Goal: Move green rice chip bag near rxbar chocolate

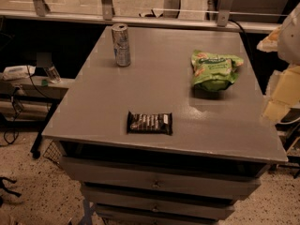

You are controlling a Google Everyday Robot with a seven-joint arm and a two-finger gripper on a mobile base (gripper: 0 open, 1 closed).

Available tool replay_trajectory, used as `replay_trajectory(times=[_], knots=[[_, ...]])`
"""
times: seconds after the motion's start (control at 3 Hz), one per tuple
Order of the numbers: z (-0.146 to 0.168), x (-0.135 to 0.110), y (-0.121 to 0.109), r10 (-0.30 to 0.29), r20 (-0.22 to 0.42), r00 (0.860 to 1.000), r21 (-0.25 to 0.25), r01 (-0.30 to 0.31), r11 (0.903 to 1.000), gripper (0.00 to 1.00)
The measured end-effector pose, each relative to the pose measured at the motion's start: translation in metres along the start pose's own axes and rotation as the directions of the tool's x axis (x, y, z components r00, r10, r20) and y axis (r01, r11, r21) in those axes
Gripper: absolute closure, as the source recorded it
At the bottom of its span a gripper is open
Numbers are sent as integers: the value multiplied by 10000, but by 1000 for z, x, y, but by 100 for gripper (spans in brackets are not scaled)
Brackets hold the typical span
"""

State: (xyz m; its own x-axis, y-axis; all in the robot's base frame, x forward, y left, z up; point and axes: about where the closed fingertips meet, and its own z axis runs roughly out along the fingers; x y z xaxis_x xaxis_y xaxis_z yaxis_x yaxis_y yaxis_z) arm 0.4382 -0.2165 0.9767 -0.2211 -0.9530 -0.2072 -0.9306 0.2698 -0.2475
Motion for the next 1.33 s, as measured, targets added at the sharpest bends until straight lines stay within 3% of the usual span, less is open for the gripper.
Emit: replay_trajectory(times=[0.33, 0.67, 1.0, 1.33], knots=[[0, 0, 0, 0, 1, 10000, 2, 0, 10000, 0], [3, -2, -26, 761, 129, 9970, 290, -765, 9967, 0], [16, -13, -62, 2048, 395, 9780, 456, -2065, 9774, 0], [38, -19, -87, 3790, 562, 9237, 258, -3808, 9243, 0]])
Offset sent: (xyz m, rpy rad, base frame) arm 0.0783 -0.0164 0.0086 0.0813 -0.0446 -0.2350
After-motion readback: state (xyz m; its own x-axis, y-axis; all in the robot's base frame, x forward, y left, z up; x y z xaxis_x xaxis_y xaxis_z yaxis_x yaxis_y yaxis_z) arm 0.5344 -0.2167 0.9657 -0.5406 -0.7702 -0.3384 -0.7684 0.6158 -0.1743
